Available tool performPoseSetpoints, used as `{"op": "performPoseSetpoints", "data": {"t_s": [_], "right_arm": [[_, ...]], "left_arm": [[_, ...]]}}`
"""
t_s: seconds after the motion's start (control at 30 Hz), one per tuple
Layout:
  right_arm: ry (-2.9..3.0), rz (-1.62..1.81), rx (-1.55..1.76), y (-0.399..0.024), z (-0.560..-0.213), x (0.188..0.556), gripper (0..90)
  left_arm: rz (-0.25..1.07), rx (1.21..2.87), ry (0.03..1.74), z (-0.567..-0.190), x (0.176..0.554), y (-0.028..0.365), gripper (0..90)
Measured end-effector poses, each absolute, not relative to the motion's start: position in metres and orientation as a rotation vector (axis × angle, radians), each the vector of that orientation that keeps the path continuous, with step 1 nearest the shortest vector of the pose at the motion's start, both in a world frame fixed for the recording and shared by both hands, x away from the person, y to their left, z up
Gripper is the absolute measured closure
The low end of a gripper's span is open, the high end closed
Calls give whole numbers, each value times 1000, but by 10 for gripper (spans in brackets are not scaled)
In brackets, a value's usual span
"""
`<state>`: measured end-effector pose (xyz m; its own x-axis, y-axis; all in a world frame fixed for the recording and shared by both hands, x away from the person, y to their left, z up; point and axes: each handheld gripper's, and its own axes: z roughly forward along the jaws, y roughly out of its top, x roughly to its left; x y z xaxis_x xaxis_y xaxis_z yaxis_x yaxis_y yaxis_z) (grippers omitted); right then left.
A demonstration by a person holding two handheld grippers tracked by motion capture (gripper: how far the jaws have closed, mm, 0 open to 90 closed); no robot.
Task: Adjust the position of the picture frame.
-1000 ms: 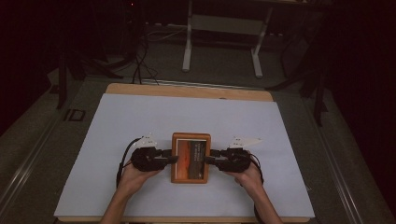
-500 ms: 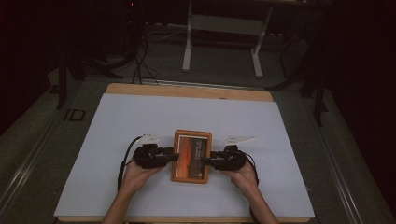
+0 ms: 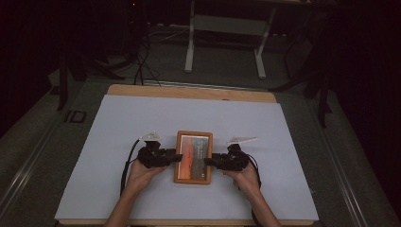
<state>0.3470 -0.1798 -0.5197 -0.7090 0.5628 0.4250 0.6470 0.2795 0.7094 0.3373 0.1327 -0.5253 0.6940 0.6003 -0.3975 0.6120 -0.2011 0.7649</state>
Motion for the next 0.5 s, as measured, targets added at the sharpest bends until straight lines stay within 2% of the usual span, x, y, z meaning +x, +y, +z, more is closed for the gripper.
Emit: {"op": "performPoseSetpoints", "data": {"t_s": [0.23, 0.37, 0.5], "right_arm": [[-2427, -1379, -1191, -180, -524, 350, 546], [-2442, -1336, -1194, -177, -529, 351, 503], [-2412, -1322, -1201, -178, -533, 352, 498]], "left_arm": [[-70, 1861, 1011, -532, 343, 132, 529], [-71, 1878, 1051, -535, 345, 128, 485], [-83, 1870, 1055, -538, 347, 127, 467]]}}
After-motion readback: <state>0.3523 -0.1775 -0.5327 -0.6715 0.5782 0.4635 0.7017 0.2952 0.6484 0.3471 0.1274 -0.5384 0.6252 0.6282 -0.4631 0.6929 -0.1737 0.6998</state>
